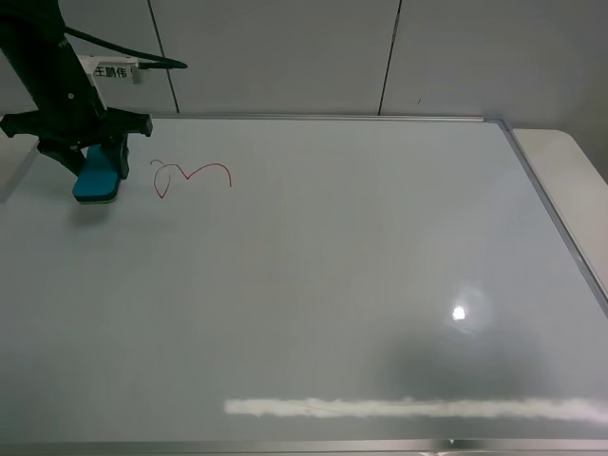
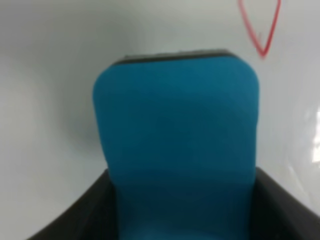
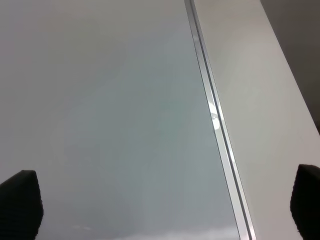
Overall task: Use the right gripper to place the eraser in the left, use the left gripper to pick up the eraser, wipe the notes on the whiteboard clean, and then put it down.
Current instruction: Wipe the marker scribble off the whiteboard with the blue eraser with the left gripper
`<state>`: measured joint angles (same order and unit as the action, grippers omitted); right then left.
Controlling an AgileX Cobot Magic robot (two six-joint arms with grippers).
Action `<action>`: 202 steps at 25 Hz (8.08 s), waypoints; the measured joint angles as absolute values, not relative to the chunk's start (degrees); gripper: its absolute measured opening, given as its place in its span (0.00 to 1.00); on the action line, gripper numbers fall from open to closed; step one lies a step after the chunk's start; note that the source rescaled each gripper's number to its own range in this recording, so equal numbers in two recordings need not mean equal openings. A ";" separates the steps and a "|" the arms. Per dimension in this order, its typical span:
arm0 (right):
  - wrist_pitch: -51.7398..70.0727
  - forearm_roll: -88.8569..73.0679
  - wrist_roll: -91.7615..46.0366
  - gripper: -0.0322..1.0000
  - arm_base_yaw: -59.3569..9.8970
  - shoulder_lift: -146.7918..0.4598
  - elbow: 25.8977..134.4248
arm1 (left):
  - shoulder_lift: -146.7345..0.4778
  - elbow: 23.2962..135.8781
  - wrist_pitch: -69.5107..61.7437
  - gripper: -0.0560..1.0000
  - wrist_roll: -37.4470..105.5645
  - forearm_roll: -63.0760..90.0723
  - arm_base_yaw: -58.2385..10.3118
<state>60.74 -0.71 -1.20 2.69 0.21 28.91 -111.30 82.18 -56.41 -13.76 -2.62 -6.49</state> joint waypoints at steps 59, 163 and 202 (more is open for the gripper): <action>60.74 -0.71 -1.20 1.00 2.69 0.21 28.91 | -133.77 102.87 -56.18 0.07 -8.58 4.43 -23.52; 60.74 -0.71 -1.20 1.00 2.69 0.21 28.91 | -146.53 127.46 -69.47 0.07 -7.29 5.33 -24.85; 60.74 -0.71 -1.20 1.00 2.69 0.21 28.91 | -144.57 123.16 -69.38 0.07 -4.04 -0.54 -17.37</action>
<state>60.74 -0.71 -1.20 2.69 0.21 28.91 -144.57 123.16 -69.38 -4.04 -0.54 -17.37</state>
